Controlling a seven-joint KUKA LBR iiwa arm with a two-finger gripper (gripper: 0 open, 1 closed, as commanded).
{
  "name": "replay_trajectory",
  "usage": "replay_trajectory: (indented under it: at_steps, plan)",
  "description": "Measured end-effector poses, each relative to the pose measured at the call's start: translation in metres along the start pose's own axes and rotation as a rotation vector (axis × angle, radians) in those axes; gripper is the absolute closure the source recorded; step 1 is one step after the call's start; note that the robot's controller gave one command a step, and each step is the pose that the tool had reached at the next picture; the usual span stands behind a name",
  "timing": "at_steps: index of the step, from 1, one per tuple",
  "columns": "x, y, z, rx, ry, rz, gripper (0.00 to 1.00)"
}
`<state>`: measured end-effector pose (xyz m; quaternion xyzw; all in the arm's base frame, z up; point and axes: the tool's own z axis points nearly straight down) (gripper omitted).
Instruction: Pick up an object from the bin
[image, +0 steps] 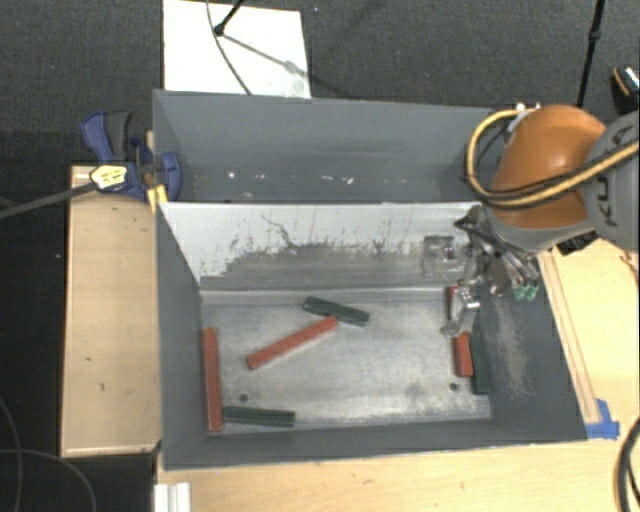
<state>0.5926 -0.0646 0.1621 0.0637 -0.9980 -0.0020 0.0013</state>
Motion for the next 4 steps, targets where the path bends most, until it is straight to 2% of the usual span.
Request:
replay_trajectory:
  at_steps: [1,2,3,4]
  plan:
    - [0.007,0.058,0.096,-0.001,0.003,0.003,0.00]
    - [-0.005,0.127,0.092,0.000,-0.009,0.118,0.00]
    - [-0.004,0.122,0.092,0.004,-0.008,0.118,1.00]
    - [0.005,0.121,-0.055,0.002,-0.013,0.253,1.00]
